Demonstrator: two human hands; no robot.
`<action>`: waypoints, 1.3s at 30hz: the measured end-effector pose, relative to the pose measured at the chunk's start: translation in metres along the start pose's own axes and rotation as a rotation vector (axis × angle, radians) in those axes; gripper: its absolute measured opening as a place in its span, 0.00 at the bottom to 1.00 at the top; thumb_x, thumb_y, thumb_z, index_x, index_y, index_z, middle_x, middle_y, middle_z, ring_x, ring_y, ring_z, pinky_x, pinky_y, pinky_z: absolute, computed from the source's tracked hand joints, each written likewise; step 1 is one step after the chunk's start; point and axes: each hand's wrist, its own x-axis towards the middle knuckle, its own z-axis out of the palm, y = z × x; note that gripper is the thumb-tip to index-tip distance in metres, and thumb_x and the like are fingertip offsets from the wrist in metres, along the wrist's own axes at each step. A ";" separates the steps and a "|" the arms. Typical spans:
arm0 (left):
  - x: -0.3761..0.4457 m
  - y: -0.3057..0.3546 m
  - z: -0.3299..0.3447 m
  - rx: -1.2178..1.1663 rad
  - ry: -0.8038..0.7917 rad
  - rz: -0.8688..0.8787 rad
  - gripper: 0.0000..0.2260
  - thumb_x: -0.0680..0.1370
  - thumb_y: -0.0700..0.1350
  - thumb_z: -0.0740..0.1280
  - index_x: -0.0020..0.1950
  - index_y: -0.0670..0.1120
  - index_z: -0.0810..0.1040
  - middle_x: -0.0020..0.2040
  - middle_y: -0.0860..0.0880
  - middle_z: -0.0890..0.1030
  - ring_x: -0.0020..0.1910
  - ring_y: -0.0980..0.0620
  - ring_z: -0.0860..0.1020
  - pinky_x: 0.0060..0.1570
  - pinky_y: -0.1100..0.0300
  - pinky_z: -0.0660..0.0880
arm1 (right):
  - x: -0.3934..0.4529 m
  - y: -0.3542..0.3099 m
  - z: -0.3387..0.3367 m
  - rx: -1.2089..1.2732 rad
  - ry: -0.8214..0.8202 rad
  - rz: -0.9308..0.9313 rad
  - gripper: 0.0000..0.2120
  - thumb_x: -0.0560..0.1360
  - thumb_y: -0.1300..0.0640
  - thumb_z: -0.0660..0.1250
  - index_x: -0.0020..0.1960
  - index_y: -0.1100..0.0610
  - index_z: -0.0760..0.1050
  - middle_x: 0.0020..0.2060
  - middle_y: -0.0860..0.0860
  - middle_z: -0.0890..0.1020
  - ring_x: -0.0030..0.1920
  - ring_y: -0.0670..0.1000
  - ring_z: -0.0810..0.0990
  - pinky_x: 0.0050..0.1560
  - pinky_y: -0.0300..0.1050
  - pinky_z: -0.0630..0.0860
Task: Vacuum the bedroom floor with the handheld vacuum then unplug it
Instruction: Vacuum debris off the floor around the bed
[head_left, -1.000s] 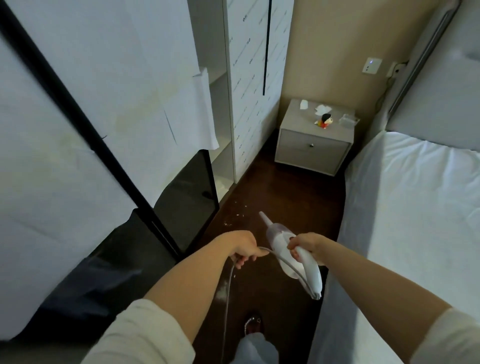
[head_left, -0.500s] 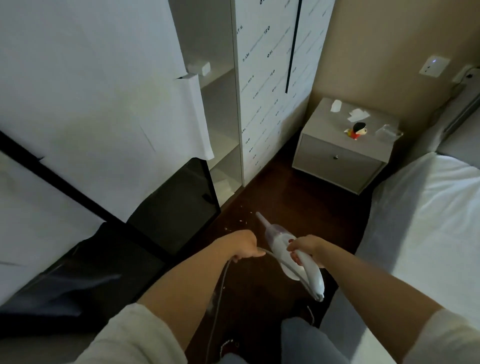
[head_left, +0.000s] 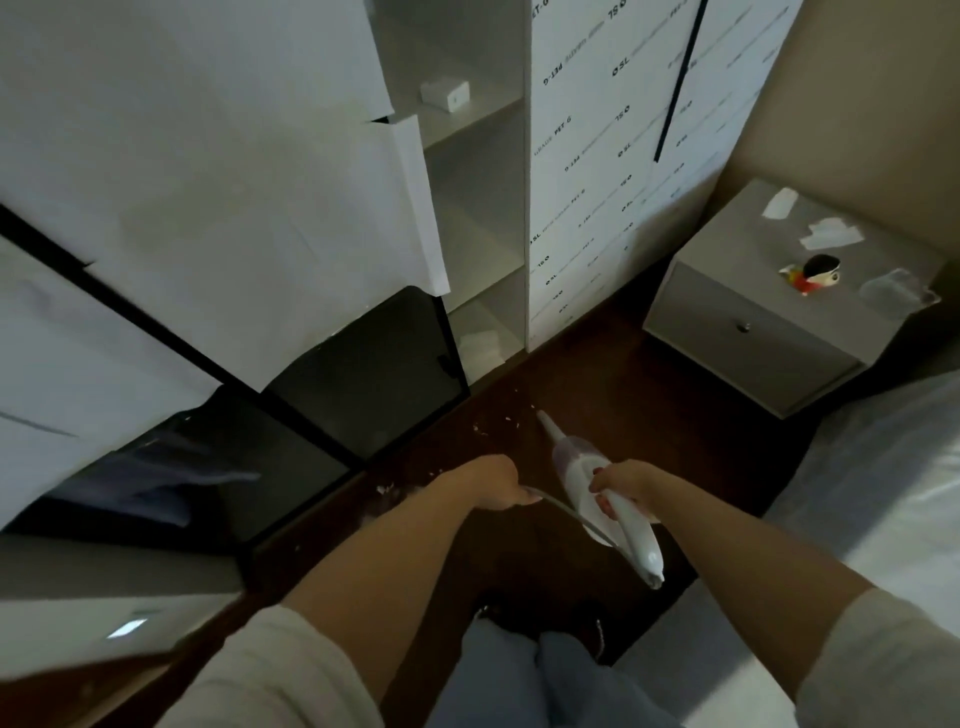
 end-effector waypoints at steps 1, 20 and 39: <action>0.001 0.000 -0.002 0.002 0.004 0.011 0.14 0.80 0.54 0.60 0.41 0.44 0.72 0.37 0.50 0.70 0.40 0.53 0.71 0.44 0.61 0.68 | 0.002 -0.002 -0.001 -0.003 0.002 0.002 0.23 0.77 0.64 0.65 0.71 0.63 0.63 0.38 0.57 0.76 0.31 0.49 0.76 0.25 0.39 0.75; 0.041 -0.016 -0.053 -0.281 -0.014 -0.117 0.23 0.77 0.61 0.61 0.58 0.43 0.74 0.51 0.48 0.76 0.52 0.48 0.74 0.51 0.57 0.71 | 0.012 -0.095 -0.028 -0.204 0.024 -0.056 0.22 0.78 0.63 0.63 0.71 0.61 0.66 0.47 0.59 0.75 0.39 0.52 0.75 0.36 0.42 0.74; 0.075 0.111 -0.060 -0.373 0.132 -0.271 0.13 0.80 0.41 0.60 0.63 0.39 0.74 0.52 0.43 0.76 0.52 0.46 0.76 0.52 0.57 0.74 | 0.034 -0.191 -0.145 -0.818 -0.008 -0.162 0.24 0.78 0.59 0.64 0.71 0.63 0.64 0.63 0.62 0.74 0.59 0.57 0.75 0.63 0.51 0.72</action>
